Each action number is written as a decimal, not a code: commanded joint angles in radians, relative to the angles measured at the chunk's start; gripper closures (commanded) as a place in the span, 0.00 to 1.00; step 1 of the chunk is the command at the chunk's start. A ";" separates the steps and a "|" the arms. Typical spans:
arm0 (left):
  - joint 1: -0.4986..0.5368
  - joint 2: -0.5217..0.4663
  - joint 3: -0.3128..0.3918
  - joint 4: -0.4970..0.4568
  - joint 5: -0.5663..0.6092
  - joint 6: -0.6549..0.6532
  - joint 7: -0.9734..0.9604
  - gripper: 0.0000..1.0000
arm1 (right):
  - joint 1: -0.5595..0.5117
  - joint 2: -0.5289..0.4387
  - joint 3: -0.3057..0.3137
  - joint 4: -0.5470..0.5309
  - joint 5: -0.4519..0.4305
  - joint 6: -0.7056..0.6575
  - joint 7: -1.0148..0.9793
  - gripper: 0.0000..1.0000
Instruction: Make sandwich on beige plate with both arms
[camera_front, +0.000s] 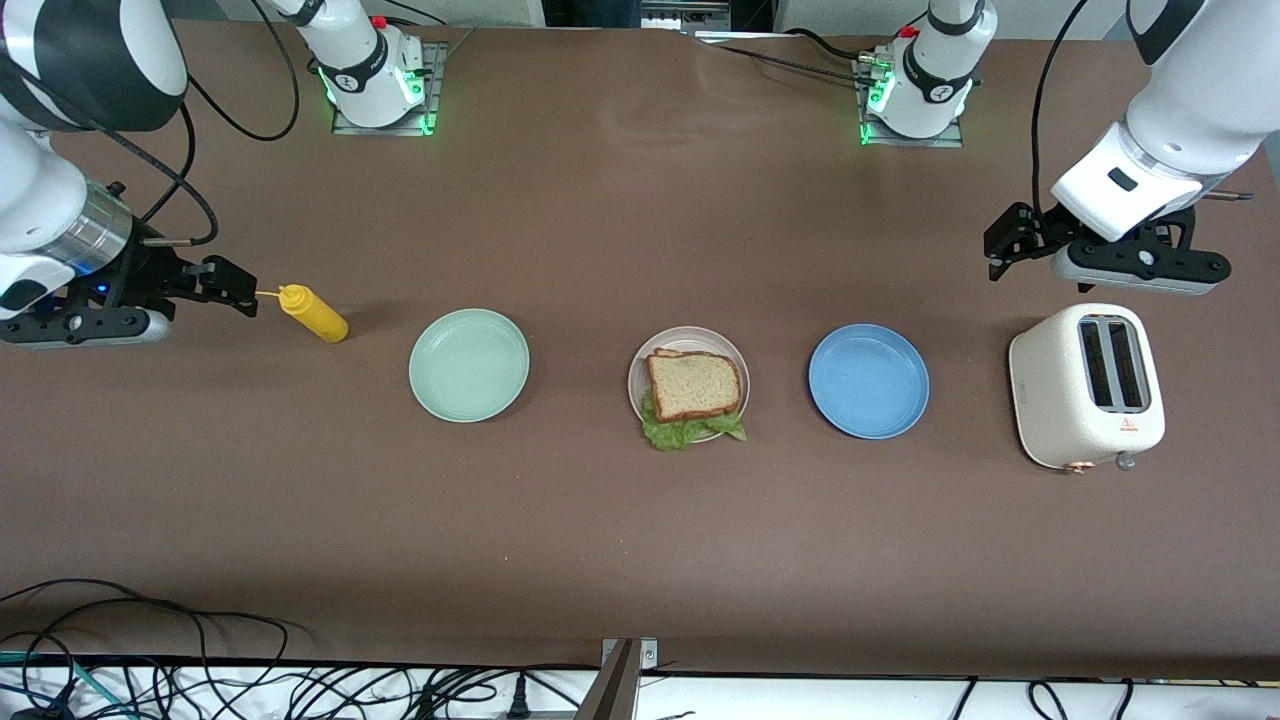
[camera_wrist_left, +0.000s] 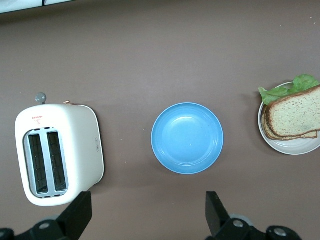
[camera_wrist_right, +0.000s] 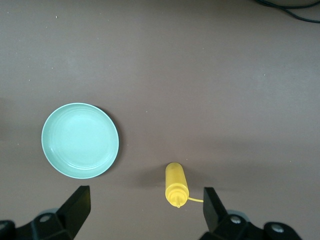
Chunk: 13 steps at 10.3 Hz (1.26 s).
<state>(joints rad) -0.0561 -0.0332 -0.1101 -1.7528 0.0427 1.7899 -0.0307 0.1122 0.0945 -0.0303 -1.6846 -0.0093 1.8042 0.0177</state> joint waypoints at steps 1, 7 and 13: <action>-0.010 0.018 0.020 0.033 -0.021 0.002 -0.002 0.00 | -0.029 -0.050 0.029 -0.060 0.004 -0.014 0.028 0.00; -0.007 0.026 0.020 0.131 -0.073 -0.173 -0.006 0.00 | -0.016 -0.019 0.029 -0.003 0.009 -0.052 0.056 0.00; -0.007 0.025 0.020 0.130 -0.078 -0.201 -0.031 0.00 | -0.008 -0.002 0.029 0.031 0.011 -0.074 0.062 0.00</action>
<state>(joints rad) -0.0566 -0.0200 -0.0999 -1.6513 -0.0099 1.6111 -0.0542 0.1066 0.0812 -0.0088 -1.6875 -0.0063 1.7543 0.0690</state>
